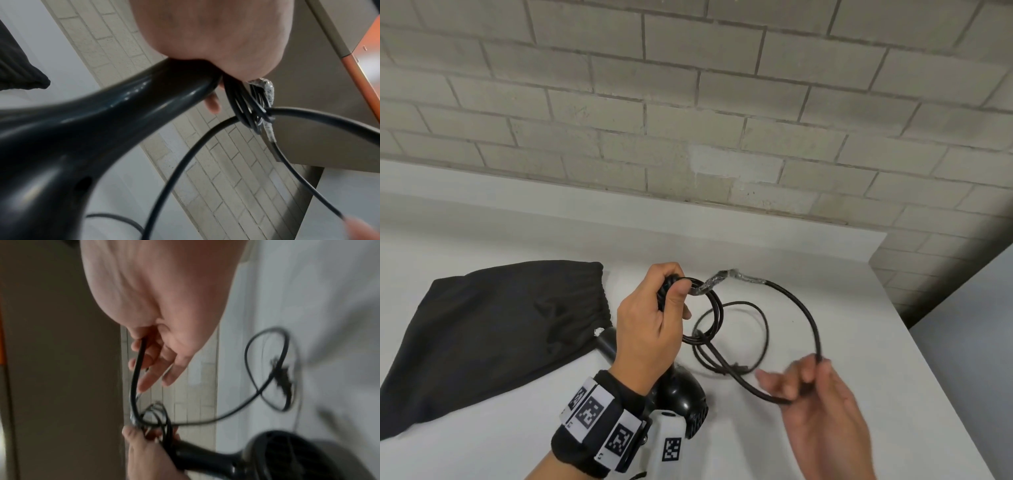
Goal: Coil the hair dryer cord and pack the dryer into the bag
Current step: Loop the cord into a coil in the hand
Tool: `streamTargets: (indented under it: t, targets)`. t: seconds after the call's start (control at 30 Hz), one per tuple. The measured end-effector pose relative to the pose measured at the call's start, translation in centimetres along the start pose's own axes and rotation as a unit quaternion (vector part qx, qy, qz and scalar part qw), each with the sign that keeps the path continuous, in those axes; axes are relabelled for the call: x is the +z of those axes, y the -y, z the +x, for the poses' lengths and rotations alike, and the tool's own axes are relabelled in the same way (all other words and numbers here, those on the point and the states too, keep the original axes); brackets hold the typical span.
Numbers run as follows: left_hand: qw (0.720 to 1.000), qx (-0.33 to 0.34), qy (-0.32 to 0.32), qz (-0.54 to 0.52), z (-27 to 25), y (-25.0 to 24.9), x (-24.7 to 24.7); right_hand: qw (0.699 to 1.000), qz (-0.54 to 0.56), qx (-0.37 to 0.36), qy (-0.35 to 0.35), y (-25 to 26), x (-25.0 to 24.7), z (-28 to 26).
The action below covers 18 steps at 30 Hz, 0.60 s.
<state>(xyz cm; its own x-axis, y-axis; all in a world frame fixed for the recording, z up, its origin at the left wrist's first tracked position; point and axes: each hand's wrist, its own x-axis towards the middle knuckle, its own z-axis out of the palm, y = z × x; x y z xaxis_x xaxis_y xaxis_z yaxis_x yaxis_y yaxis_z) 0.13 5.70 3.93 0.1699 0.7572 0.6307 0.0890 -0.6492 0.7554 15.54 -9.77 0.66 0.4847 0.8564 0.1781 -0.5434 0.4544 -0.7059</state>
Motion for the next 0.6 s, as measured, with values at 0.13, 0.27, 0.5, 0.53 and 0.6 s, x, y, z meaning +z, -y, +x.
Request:
streamTargets:
  t: [0.13,0.27,0.5,0.53,0.6]
  targets:
    - [1.000,0.005,0.014,0.004,0.0,0.1,-0.1,0.989,-0.082,0.066,-0.106,3.9,-2.2,-1.5]
    - [1.000,0.014,0.018,0.015,0.0,0.2,-0.2,0.939,-0.296,0.106,-0.140,7.4,-2.5,-2.3]
    - [1.000,0.010,0.028,-0.006,0.1,0.1,-0.1,0.801,-0.570,-0.010,-0.183,7.8,-1.8,0.0]
    - [1.000,0.008,0.026,-0.009,0.1,0.1,-0.2,0.786,-0.588,-0.027,-0.189,7.0,-1.3,0.1]
    - [1.000,0.005,0.026,-0.014,0.1,0.0,-0.3,0.730,-0.642,-0.078,-0.223,5.2,0.1,0.0]
